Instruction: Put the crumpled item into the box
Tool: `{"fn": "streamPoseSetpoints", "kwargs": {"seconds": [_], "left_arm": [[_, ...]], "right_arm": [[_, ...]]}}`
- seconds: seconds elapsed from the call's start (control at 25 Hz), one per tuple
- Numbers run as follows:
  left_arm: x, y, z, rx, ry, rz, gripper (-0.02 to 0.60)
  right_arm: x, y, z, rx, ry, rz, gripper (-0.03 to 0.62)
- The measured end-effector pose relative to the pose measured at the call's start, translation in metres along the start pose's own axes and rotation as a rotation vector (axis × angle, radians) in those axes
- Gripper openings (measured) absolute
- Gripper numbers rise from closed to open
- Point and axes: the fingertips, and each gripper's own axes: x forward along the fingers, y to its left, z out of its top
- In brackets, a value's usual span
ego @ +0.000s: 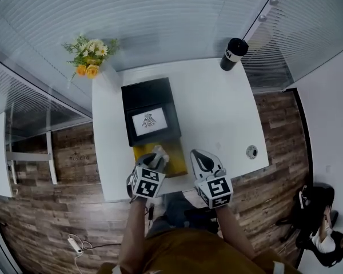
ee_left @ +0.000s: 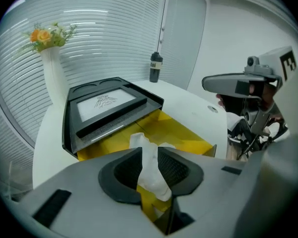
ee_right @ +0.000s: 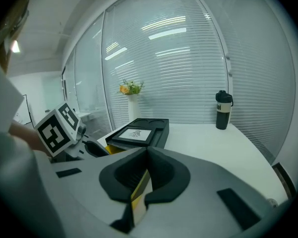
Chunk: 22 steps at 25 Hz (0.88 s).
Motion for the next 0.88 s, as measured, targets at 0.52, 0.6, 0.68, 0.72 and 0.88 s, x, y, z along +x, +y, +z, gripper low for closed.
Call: {"fn": "streamPoseSetpoints", "kwargs": {"seconds": [0.52,0.6,0.68,0.72,0.88], "left_arm": [[-0.088,0.003,0.060,-0.061,-0.399,0.117,0.071],[-0.098,0.000,0.067,-0.102,-0.438,0.092,0.065],[-0.110,-0.004,0.068,-0.127,-0.473,0.089,0.055],[-0.116,-0.005,0.069,-0.135,-0.492,0.095,0.049],[-0.147,-0.005,0.077,-0.170,-0.581,0.114,0.025]], "right_arm": [[-0.030,0.008,0.030,-0.052,-0.078,-0.050,0.012],[-0.035,0.009,0.033,-0.051,-0.094,-0.064,0.012],[-0.042,0.013,0.034,-0.045,-0.101,-0.074,0.012],[-0.047,0.015,0.036,-0.046,-0.106,-0.078,0.012],[-0.063,0.025,0.053,-0.078,-0.155,-0.083,0.012]]}}
